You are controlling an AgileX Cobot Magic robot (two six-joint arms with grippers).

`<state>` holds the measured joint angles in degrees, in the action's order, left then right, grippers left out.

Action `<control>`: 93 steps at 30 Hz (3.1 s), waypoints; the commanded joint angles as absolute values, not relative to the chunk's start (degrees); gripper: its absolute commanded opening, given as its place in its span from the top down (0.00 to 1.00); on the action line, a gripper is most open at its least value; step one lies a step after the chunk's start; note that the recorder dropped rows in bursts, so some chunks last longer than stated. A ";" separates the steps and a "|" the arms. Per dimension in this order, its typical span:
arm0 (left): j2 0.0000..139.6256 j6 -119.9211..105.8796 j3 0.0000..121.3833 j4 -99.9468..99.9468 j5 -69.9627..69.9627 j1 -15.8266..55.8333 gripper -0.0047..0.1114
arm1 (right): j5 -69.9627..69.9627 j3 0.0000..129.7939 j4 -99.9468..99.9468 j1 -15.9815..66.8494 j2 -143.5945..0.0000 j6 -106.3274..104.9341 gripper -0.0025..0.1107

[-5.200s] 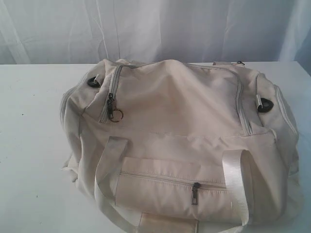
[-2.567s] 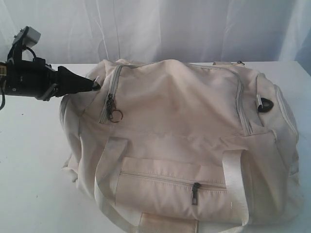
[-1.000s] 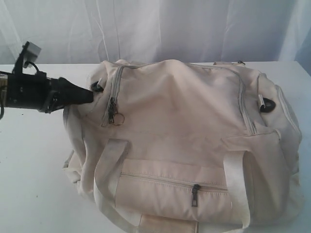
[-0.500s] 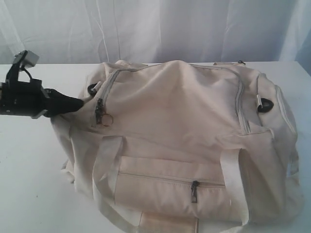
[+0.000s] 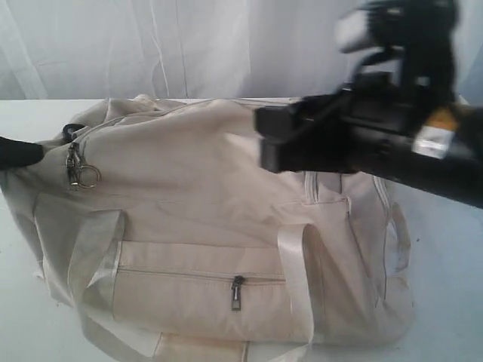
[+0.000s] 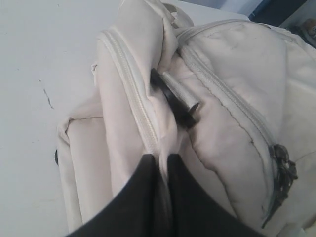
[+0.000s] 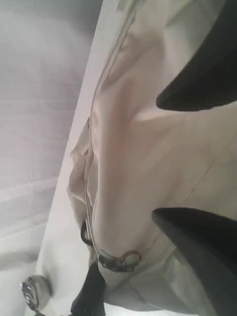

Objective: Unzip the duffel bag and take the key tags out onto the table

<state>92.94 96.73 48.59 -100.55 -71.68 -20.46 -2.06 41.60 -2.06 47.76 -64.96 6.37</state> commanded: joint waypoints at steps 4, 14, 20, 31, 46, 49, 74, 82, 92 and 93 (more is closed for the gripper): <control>91.33 97.56 48.68 -99.95 -69.96 -24.59 0.96 | -2.37 62.13 -1.40 54.99 -90.00 2.32 0.50; 91.33 99.01 48.68 -99.95 -69.96 -29.09 0.96 | -0.88 77.97 -1.40 61.80 -108.13 -5.88 0.50; 91.33 99.13 48.68 -99.95 -68.95 -29.60 0.96 | -0.88 83.53 -1.40 65.02 -113.75 -10.96 0.55; 91.33 99.13 48.68 -99.95 -66.26 -29.71 0.96 | -1.38 91.08 -1.40 65.60 -120.05 -11.54 0.59; 91.33 99.02 48.68 -99.95 -67.83 -29.71 0.96 | -1.18 91.52 -1.40 63.38 -121.37 -13.31 0.60; 91.33 99.02 48.68 -99.95 -67.95 -29.71 0.96 | -1.18 91.52 -1.40 63.38 -122.28 -13.31 0.60; 91.33 96.88 48.68 -99.95 -69.96 -29.71 0.94 | -7.34 93.50 -1.40 63.65 -121.72 -19.72 0.98; 91.33 96.15 48.68 -99.95 -69.96 -29.71 0.78 | -3.42 96.69 -1.40 61.88 -120.61 -22.36 0.98; 91.33 96.37 48.68 -99.95 -69.96 -29.59 0.51 | -1.83 98.87 -1.40 57.99 -120.02 -23.34 0.98; 91.23 96.37 48.68 -99.44 -69.96 -29.59 0.48 | -1.68 98.87 -1.40 57.75 -119.90 -23.34 0.98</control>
